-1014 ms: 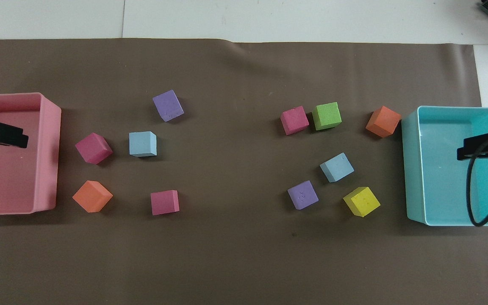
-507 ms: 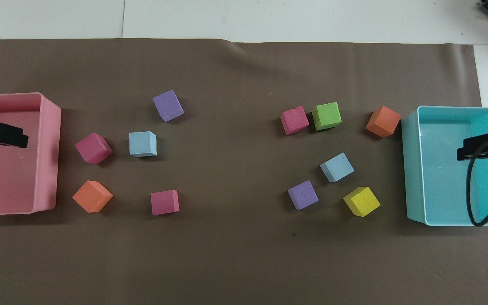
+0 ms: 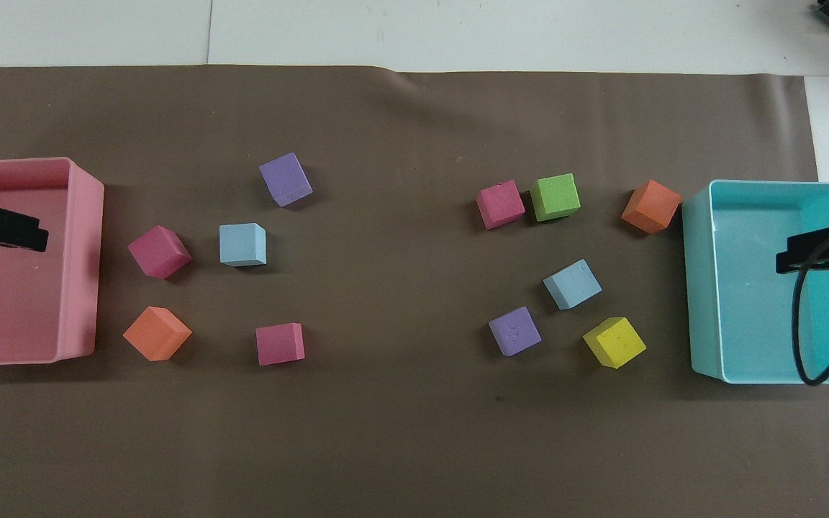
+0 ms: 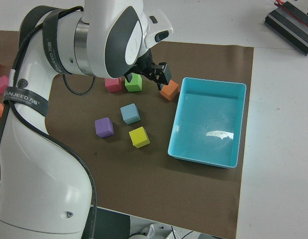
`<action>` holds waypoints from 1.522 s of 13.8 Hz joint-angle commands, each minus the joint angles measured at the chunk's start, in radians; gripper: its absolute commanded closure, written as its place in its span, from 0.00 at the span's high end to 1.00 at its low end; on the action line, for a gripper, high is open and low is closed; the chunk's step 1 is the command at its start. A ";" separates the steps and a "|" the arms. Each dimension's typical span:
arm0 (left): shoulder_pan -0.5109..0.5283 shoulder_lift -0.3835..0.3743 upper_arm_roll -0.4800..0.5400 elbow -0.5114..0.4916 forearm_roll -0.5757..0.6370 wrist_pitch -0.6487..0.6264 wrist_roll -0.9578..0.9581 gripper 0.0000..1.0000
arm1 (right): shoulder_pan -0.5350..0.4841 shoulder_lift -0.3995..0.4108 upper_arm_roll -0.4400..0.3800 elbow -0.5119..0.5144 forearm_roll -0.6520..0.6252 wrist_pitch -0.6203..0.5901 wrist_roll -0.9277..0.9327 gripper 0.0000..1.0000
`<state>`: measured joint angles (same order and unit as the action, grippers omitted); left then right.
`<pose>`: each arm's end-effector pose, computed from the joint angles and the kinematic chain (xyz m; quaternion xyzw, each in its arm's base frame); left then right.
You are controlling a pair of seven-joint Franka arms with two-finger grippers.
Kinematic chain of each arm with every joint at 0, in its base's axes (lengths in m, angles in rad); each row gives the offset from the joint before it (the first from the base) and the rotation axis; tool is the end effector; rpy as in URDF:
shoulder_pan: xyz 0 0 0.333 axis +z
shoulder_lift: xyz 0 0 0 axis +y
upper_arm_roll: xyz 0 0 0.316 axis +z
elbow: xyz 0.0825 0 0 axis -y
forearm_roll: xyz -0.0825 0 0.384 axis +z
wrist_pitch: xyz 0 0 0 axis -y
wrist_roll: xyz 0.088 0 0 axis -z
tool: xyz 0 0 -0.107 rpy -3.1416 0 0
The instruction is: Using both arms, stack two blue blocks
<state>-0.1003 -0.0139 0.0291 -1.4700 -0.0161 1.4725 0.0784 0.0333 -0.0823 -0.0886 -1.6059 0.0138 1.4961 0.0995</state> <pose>0.5384 -0.0401 0.6705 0.9971 -0.0756 0.0082 0.0082 0.5202 -0.0294 0.6457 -0.9969 0.0767 0.0141 0.0102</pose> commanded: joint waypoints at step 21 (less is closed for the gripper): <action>0.014 -0.012 -0.011 -0.007 0.008 -0.007 0.014 1.00 | 0.062 -0.033 0.013 -0.253 0.001 0.211 -0.034 1.00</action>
<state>-0.1003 -0.0139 0.0291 -1.4701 -0.0161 1.4724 0.0784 0.0740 -0.0860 -0.0790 -1.7711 0.0140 1.6321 0.0899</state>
